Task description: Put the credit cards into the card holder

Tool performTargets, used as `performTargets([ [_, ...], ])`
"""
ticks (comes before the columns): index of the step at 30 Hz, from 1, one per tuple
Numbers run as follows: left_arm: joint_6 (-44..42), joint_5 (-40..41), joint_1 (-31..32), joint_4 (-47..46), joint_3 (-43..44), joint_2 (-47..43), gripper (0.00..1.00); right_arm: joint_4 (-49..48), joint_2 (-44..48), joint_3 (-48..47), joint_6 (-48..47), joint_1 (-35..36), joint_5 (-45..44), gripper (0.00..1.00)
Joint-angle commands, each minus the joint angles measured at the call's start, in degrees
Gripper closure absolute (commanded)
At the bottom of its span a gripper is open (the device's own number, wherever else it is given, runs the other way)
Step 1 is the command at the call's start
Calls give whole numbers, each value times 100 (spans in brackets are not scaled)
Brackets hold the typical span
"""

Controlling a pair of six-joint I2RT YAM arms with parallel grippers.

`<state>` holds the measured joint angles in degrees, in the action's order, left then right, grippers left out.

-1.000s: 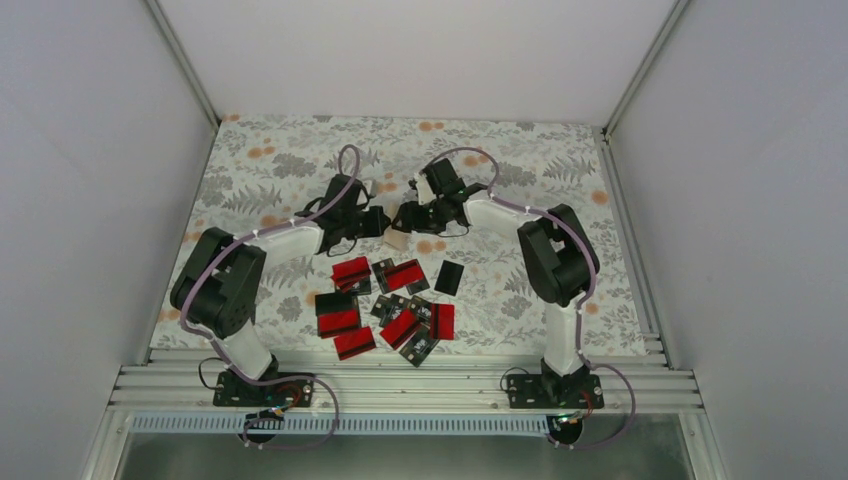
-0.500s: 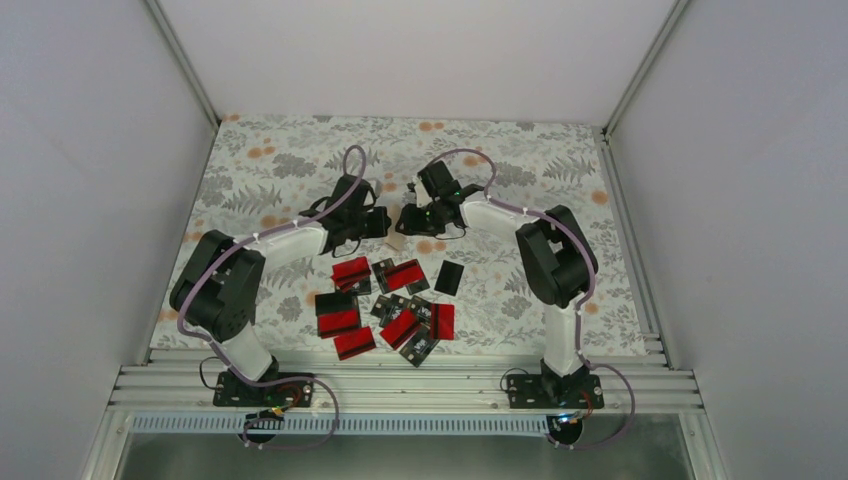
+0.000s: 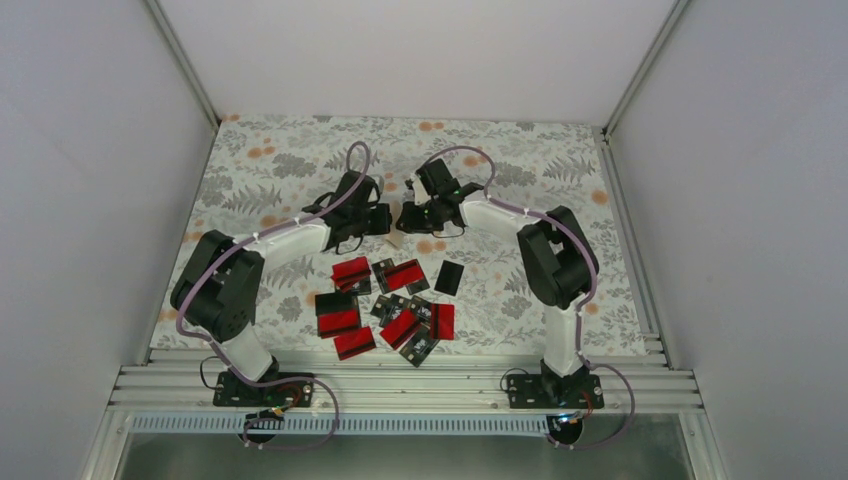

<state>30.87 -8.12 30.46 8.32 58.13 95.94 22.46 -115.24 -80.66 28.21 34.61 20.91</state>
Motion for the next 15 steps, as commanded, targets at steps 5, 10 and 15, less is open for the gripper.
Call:
performTargets([
  [5,-186,363,35,95,453,-337,98,303,472,545,-131,-409,-808,89],
  [10,-140,367,26,12,351,-351,98,187,847,985,-237,-759,-816,88],
  [15,-107,297,31,-49,337,-272,98,-150,1182,1147,-427,-833,-85,57],
])
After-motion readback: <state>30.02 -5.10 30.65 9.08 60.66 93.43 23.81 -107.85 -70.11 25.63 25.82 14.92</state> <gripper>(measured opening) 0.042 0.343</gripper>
